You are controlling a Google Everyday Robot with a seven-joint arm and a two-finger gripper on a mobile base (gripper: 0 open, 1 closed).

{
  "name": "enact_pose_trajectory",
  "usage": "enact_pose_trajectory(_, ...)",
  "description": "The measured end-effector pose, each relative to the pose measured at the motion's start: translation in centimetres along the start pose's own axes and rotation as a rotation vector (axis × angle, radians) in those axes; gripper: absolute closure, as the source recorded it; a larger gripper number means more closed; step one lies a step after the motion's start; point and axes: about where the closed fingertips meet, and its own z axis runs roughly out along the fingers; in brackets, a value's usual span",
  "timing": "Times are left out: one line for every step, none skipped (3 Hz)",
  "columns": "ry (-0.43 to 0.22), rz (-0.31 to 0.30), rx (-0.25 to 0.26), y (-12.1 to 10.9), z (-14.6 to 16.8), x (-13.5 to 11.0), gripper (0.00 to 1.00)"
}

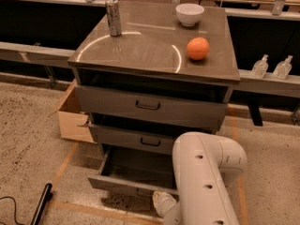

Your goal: Close bottom drawer

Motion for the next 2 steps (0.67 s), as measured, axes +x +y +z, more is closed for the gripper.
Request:
enact_pose_trajectory(0.0,0.0,0.0,0.0,0.0,0.0,1.0)
enact_pose_trajectory(0.043,-0.02,0.014,-1.1,-0.2,1.4,1.0)
